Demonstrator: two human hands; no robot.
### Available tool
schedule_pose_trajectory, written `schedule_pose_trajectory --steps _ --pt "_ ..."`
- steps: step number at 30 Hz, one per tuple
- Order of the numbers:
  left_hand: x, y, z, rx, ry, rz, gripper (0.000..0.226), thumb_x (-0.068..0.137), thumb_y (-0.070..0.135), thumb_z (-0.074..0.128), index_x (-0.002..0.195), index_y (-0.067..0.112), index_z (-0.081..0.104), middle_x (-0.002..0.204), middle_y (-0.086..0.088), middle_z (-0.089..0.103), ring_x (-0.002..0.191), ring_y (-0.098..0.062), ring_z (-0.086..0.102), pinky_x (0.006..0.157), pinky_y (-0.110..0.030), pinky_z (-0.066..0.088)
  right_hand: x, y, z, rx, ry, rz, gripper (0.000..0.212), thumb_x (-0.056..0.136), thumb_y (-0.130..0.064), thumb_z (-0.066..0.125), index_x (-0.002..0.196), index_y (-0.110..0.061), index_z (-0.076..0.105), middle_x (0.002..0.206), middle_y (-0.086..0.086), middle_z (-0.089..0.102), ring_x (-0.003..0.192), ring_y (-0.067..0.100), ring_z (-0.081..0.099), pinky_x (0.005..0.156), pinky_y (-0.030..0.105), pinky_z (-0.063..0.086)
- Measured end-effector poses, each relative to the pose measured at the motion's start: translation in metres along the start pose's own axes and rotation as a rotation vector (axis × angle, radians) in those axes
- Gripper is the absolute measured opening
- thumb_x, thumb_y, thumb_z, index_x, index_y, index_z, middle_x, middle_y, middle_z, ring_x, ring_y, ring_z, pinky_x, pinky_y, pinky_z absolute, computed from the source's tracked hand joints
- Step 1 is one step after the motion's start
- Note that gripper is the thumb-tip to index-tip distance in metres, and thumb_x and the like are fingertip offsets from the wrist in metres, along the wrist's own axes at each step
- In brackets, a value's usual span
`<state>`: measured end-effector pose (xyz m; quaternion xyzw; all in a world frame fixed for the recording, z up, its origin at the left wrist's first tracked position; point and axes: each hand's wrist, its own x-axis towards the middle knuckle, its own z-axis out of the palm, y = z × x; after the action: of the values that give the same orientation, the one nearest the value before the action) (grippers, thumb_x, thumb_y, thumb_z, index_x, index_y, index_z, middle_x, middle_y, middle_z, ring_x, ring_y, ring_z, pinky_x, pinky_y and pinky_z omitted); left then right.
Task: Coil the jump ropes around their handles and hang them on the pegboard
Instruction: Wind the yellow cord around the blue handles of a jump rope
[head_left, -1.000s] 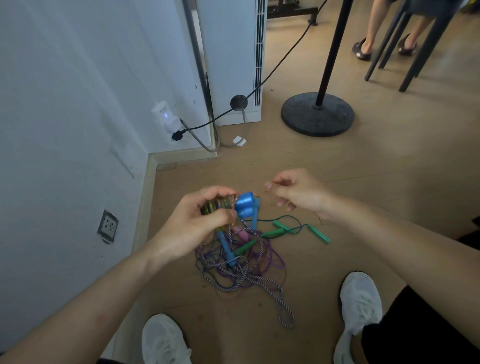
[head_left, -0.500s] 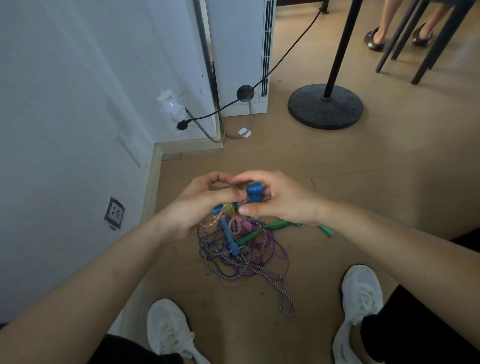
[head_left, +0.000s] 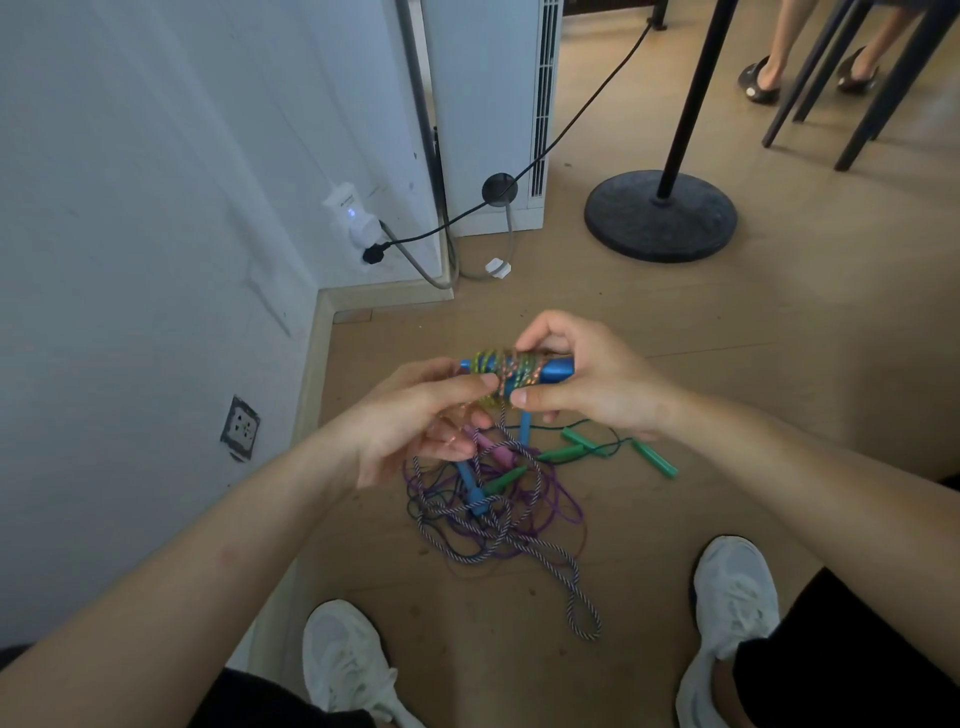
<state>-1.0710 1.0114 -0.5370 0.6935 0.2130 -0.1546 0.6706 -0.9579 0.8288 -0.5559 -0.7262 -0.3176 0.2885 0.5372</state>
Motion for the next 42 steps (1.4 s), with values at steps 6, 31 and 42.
schedule_pose_trajectory --steps 6,31,42 --pt "0.001 -0.006 0.000 0.039 0.055 0.065 0.044 0.073 0.031 0.079 0.113 0.013 0.071 0.079 -0.003 0.071 0.063 -0.013 0.061 0.077 -0.035 0.058 -0.003 -0.001 0.006 0.046 -0.103 0.093 0.050 0.078 0.001 0.079 0.111 -0.010 0.043 0.107 0.010 0.064 0.074 0.020 0.065 0.059 0.035 0.055" --pt "-0.010 0.000 0.000 -0.482 0.246 0.273 0.040 0.069 0.000 0.073 0.108 0.003 0.072 0.100 -0.017 0.077 0.090 -0.018 0.075 0.076 -0.021 0.061 -0.008 -0.012 0.009 0.495 0.149 0.263 0.025 0.092 -0.032 0.065 0.107 -0.012 0.070 0.086 0.011 0.072 0.063 0.020 0.065 0.049 0.027 0.050" --pt "-0.015 0.008 0.002 -0.574 0.241 0.239 0.029 0.081 -0.014 0.063 0.103 0.001 0.073 0.095 -0.012 0.077 0.076 -0.016 0.075 0.074 -0.021 0.061 -0.009 -0.015 0.015 0.497 0.073 0.285 0.036 0.087 -0.039 0.065 0.111 -0.013 0.070 0.087 0.006 0.070 0.062 0.017 0.064 0.047 0.023 0.047"
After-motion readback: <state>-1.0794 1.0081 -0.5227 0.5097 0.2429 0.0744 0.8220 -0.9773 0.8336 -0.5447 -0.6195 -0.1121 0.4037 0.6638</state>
